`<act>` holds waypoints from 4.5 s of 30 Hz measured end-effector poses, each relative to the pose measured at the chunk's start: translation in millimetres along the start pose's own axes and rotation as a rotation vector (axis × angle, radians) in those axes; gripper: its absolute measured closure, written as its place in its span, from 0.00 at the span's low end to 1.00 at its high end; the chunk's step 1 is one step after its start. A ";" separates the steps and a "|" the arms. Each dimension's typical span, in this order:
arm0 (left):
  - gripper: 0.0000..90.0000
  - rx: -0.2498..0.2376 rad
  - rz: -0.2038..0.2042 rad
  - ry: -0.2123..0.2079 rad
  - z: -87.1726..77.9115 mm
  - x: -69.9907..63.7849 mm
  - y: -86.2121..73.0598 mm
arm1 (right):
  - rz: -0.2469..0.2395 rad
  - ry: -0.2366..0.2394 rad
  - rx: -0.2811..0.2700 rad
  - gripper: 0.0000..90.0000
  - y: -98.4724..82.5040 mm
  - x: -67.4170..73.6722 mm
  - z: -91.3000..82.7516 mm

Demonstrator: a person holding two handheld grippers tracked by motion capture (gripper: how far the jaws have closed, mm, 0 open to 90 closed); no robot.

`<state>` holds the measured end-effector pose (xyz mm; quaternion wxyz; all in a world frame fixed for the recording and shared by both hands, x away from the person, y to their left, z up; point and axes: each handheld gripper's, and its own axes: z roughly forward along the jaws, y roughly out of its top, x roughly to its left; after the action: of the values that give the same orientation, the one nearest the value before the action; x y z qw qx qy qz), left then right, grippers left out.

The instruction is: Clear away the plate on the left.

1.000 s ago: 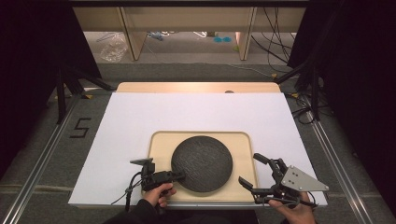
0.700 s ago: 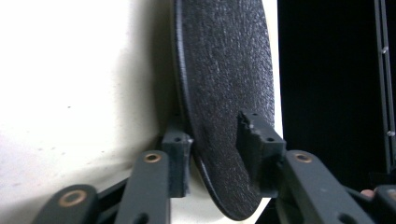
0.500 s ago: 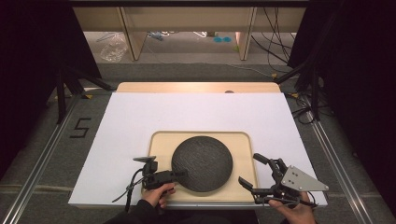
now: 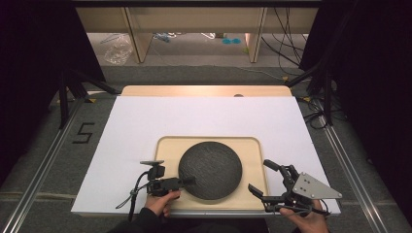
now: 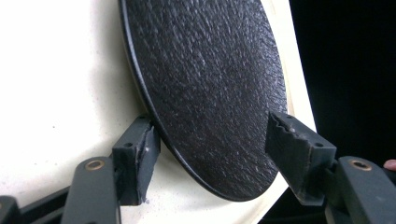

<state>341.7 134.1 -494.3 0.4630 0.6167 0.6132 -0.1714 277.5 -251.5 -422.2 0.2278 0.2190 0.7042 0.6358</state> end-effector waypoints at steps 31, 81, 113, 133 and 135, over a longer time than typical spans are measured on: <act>0.17 -0.162 0.131 0.112 -22.6 -14.5 4.6 | 0.008 0.006 0.009 0.18 0.0 0.9 -0.2; 0.17 -0.484 0.775 0.172 -87.8 -50.0 -19.1 | 0.000 -0.001 0.006 0.18 -0.3 0.1 0.0; 0.16 -0.538 0.884 0.211 -122.2 -49.5 -43.5 | -0.007 -0.003 0.003 0.18 -1.0 0.5 1.0; 0.16 -0.499 0.876 0.235 -127.4 -44.7 -51.8 | -0.007 -0.009 -0.002 0.18 -1.2 0.7 1.6; 0.16 -0.498 0.879 0.237 -127.2 -44.9 -51.8 | -0.012 -0.014 -0.003 0.18 -1.3 0.3 1.7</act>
<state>240.5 197.3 -412.9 0.5515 0.7021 0.3667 0.2615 278.2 -250.1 -423.6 0.2369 0.2191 0.7028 0.6340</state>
